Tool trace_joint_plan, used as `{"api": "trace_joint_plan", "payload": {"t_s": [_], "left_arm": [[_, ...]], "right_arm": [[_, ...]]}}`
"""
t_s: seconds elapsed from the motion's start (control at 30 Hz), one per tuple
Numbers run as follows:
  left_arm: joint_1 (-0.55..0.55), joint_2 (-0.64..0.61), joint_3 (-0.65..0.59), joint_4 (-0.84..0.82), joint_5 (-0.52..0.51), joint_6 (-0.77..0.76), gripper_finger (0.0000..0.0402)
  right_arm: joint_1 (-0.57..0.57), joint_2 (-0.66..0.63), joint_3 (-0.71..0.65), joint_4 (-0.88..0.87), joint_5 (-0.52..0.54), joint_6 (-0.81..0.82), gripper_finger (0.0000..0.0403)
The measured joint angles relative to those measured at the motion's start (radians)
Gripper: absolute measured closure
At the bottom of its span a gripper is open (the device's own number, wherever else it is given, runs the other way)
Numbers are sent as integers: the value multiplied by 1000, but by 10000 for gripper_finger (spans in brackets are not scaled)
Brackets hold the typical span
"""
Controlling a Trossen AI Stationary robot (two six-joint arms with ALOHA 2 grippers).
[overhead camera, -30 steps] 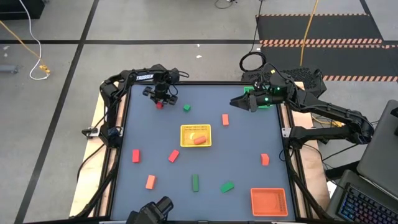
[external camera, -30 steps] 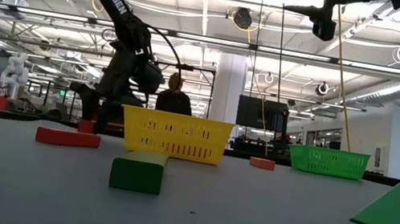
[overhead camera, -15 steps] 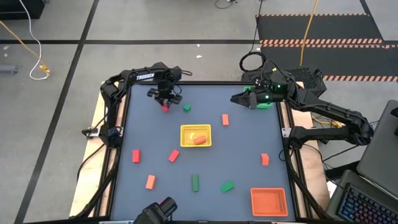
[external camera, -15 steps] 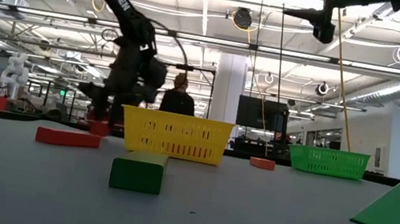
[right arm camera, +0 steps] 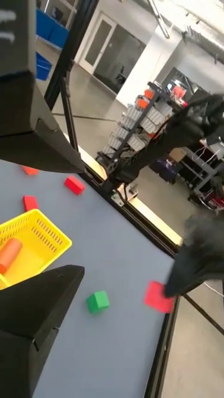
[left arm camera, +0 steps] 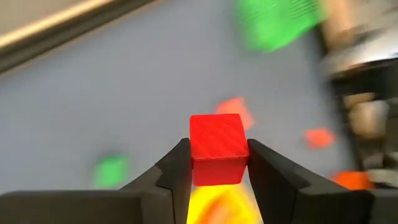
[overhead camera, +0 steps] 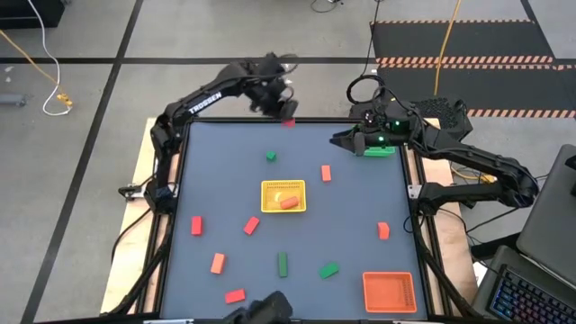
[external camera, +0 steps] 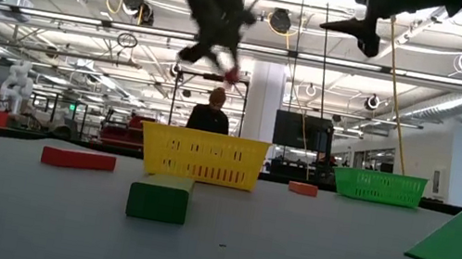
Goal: Sort & place blocks by color
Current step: Put the red block into the orange basket
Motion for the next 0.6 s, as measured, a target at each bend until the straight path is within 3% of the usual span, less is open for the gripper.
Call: {"api": "trace_joint_plan", "payload": {"t_s": [0.13, 0.23, 0.4, 0.5, 0.6], "left_arm": [[-53, 0, 157, 112, 56, -97, 278], [-94, -1, 212, 147, 79, -153, 277], [-162, 2, 207, 162, 110, -187, 269], [-194, 1, 207, 217, 119, -224, 267], [-215, 1, 207, 318, 154, -282, 273]], "right_arm": [[7, 17, 0, 54, 8, -90, 154], [16, 18, 0, 168, 4, -283, 154], [23, 12, 0, 418, 18, -654, 154], [22, 9, 1, 429, 111, -701, 154], [22, 11, 0, 358, 133, -740, 154]]}}
